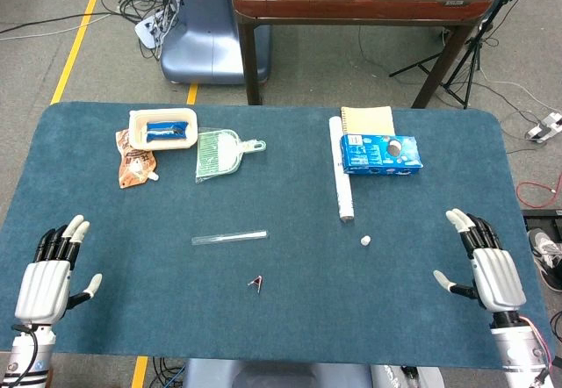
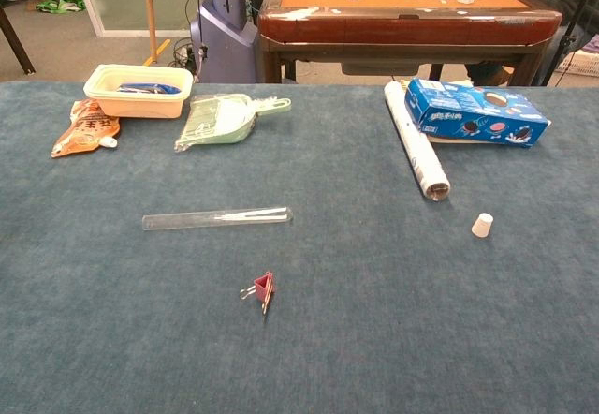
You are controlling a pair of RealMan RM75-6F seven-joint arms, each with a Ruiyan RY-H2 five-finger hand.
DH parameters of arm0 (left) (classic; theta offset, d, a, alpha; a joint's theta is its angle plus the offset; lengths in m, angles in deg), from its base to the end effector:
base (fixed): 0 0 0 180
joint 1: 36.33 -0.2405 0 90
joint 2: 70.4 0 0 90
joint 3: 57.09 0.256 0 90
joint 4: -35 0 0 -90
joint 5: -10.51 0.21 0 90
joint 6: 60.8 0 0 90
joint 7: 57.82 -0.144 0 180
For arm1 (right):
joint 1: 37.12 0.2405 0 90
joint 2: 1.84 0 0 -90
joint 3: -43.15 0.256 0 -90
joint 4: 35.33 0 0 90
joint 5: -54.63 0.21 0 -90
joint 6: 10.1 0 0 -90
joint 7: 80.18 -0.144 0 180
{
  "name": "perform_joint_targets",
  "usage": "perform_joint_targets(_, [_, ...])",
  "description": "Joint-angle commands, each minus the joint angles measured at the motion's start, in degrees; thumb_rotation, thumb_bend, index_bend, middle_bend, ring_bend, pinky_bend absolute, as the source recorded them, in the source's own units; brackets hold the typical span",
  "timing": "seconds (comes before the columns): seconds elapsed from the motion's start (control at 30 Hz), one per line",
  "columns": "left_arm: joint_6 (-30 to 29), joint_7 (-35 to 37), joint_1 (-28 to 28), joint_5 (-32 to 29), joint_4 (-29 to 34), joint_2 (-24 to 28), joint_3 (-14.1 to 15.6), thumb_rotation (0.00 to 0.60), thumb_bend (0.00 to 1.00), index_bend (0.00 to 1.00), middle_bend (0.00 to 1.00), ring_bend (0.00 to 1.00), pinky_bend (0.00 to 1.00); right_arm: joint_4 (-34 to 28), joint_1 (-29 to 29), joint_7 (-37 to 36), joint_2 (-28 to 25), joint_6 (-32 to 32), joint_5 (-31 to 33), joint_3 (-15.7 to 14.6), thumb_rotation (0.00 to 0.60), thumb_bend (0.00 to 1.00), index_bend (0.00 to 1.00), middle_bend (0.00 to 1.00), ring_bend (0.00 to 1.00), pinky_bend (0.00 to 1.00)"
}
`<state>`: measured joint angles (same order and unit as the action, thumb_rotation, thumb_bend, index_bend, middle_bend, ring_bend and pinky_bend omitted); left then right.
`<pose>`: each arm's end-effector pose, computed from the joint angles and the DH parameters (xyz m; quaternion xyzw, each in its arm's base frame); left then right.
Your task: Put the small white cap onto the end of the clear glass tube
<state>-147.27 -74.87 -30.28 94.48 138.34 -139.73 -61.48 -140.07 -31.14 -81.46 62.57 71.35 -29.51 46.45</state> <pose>-0.2600 0.1875 0.1265 -0.5897 -0.3748 -0.3961 0.5958 -0.2674 -0.1834 0.1342 0.5590 -0.4747 0.4407 0.5176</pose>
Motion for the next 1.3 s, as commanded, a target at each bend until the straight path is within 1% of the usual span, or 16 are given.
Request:
perform_joint_targets(0.03, [0.2, -0.1, 0.1, -0.2, 0.0, -0.1, 0.0, 0.600, 0.25, 0.04, 0.05, 0.05, 0.03, 0.1, 0.1, 0.0, 0.0, 0.0, 0.0, 0.1, 0.600, 0.20, 0.06, 0.07, 0.00, 0.05])
perform_joint_targets(0.27, [1.4, -0.1, 0.9, 0.1, -0.2, 0.9, 0.1, 0.600, 0.25, 0.05, 0.05, 0.06, 0.03, 0.2, 0.4, 0.0, -0.6, 0.5, -0.3, 1.0, 0.600, 0.20, 0.06, 0.07, 0.00, 0.05])
perform_joint_targets(0.37, [2.7, 0.7, 2.3, 1.0, -0.8, 1.8, -0.4, 0.600, 0.25, 0.07, 0.06, 0.09, 0.03, -0.1, 0.6, 0.3, -1.3, 1.2, -0.4, 1.8, 0.600, 0.20, 0.06, 0.07, 0.00, 0.05])
perform_joint_targets(0.43, [3.8, 1.4, 3.4, 1.9, -1.3, 2.3, -0.8, 0.600, 0.25, 0.10, 0.11, 0.15, 0.03, -0.3, 0.7, 0.5, -1.7, 1.6, -0.4, 2.2, 0.600, 0.20, 0.06, 0.07, 0.00, 0.05])
perform_joint_targets(0.5, [5.6, 2.7, 5.1, 2.9, -2.1, 2.7, -1.2, 0.600, 0.25, 0.14, 0.20, 0.22, 0.06, -0.6, 0.9, 0.8, -2.2, 1.7, -0.2, 2.7, 0.600, 0.20, 0.06, 0.07, 0.00, 0.05])
perform_joint_targets(0.57, [8.1, 3.8, 7.3, 3.7, -2.6, 3.0, -1.6, 0.600, 0.25, 0.18, 0.35, 0.34, 0.16, -0.8, 1.2, 1.3, -2.8, 1.5, 0.1, 3.2, 0.600, 0.20, 0.06, 0.07, 0.00, 0.05])
perform_joint_targets(0.63, [10.5, 4.8, 9.5, 4.5, -3.3, 3.1, -2.1, 0.600, 0.25, 0.21, 0.51, 0.48, 0.34, -1.1, 1.6, 1.8, -3.3, 1.2, 0.3, 3.6, 0.600, 0.20, 0.06, 0.07, 0.00, 0.05])
perform_joint_targets(0.67, [12.4, 5.6, 11.1, 4.9, -3.8, 3.0, -2.5, 0.600, 0.25, 0.22, 0.61, 0.56, 0.47, -1.4, 1.9, 2.0, -3.6, 1.0, 0.5, 3.8, 0.600, 0.20, 0.06, 0.07, 0.00, 0.05])
perform_joint_targets(0.77, [17.6, 7.1, 15.3, 5.3, -4.9, 2.7, -3.2, 0.600, 0.25, 0.28, 0.84, 0.77, 0.69, -2.0, 2.5, 2.6, -4.4, 0.4, 0.8, 4.4, 0.600, 0.20, 0.06, 0.07, 0.00, 0.05])
perform_joint_targets(0.87, [23.4, 7.9, 19.6, 5.1, -6.1, 2.1, -3.7, 0.600, 0.25, 0.31, 0.97, 0.88, 0.80, -2.6, 3.0, 3.2, -5.0, 0.1, 1.1, 4.7, 0.600, 0.20, 0.06, 0.08, 0.00, 0.05])
perform_joint_targets(0.93, [28.6, 8.1, 22.6, 3.7, -6.1, 2.1, -3.8, 0.600, 0.25, 0.33, 1.00, 0.91, 0.81, -2.9, 3.1, 3.5, -5.3, -0.1, 1.3, 4.9, 0.600, 0.20, 0.06, 0.08, 0.00, 0.05])
perform_joint_targets(1.0, [32.1, 7.5, 25.0, 2.3, -6.2, 1.5, -4.2, 0.600, 0.26, 0.34, 1.00, 0.92, 0.81, -3.0, 3.3, 3.5, -5.4, -0.2, 1.7, 5.1, 0.600, 0.20, 0.06, 0.08, 0.00, 0.05])
perform_joint_targets(1.1, [37.9, 5.4, 28.6, -1.2, -6.9, 0.0, -4.6, 0.600, 0.31, 0.33, 1.00, 0.92, 0.81, -3.0, 3.4, 3.6, -5.6, -0.4, 2.4, 5.2, 0.600, 0.20, 0.06, 0.08, 0.00, 0.05])
perform_joint_targets(1.17, [41.9, 2.6, 31.0, -4.6, -7.4, -0.9, -4.8, 0.600, 0.36, 0.32, 1.00, 0.93, 0.81, -3.1, 3.4, 3.7, -5.7, -0.3, 2.5, 5.3, 0.600, 0.20, 0.06, 0.08, 0.00, 0.05])
perform_joint_targets(1.23, [44.9, -0.6, 33.3, -8.4, -7.6, -1.9, -5.0, 0.600, 0.43, 0.29, 1.00, 0.93, 0.81, -3.1, 3.3, 3.8, -6.0, -0.1, 2.8, 5.4, 0.600, 0.21, 0.06, 0.09, 0.00, 0.06])
perform_joint_targets(1.3, [46.5, -2.9, 35.0, -11.5, -7.7, -2.7, -5.1, 0.600, 0.47, 0.27, 1.00, 0.93, 0.81, -3.1, 3.3, 3.8, -6.1, 0.0, 3.3, 5.5, 0.600, 0.21, 0.06, 0.09, 0.00, 0.06])
